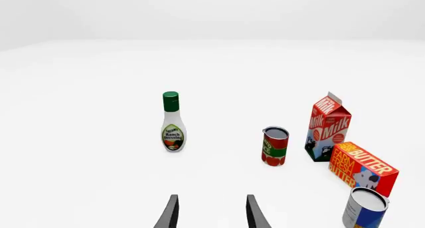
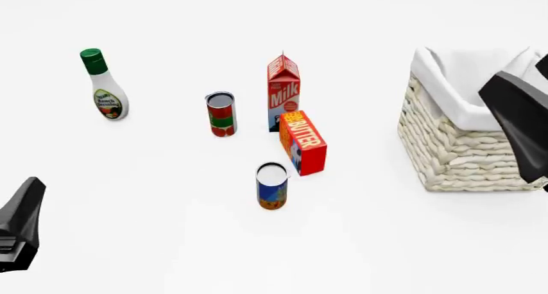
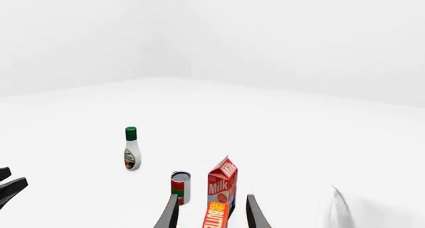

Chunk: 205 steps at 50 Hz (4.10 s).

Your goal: Pick the alphabet soup and place it in the basket.

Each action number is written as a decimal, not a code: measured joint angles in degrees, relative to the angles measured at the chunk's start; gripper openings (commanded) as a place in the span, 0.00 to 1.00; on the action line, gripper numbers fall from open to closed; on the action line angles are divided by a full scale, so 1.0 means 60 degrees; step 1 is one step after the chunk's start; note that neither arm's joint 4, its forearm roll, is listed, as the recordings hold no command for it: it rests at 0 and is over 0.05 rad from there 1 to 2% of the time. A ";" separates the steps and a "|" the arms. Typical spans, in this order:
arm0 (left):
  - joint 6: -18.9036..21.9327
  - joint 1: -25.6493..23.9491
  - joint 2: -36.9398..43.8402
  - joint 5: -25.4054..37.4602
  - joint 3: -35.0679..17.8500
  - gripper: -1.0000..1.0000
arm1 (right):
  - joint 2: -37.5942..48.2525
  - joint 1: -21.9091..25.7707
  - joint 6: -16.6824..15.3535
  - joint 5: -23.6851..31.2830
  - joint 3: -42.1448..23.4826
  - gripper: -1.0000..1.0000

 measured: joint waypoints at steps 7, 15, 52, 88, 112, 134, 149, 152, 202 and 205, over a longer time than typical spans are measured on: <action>0.0000 0.0000 0.0000 0.0000 0.0000 1.00 | 0.0642 0.0323 -0.0038 -0.0536 -0.0042 1.00; 0.0000 0.0000 0.0000 0.0000 0.0000 1.00 | 0.1413 0.0684 -0.0085 -0.1154 -0.0111 1.00; 0.0000 0.0000 0.0000 0.0000 0.0000 1.00 | 0.7350 0.2024 -0.0019 -0.4946 -0.0776 1.00; 0.0000 0.0000 0.0000 0.0000 0.0000 1.00 | 0.9488 0.2121 0.0159 -0.6163 -0.0953 1.00; 0.0000 0.0000 0.0000 0.0000 0.0000 1.00 | 1.0067 0.1932 0.0301 -0.6685 -0.0779 1.00; 0.0000 0.0000 0.0000 0.0000 0.0000 1.00 | 1.0832 0.1870 0.0473 -0.7179 -0.0727 1.00; 0.0000 0.0000 0.0000 0.0000 0.0000 1.00 | 1.1431 0.1870 0.0620 -0.7519 -0.0747 1.00; 0.0000 0.0000 0.0000 0.0000 0.0000 1.00 | 1.1546 0.1879 0.0640 -0.7578 -0.0757 1.00; 0.0000 0.0000 0.0000 0.0000 0.0000 1.00 | 1.3232 0.1848 0.0833 -0.8097 -0.1248 1.00; 0.0000 0.0000 0.0000 0.0000 0.0000 1.00 | 1.3286 0.1853 0.0836 -0.8096 -0.1278 1.00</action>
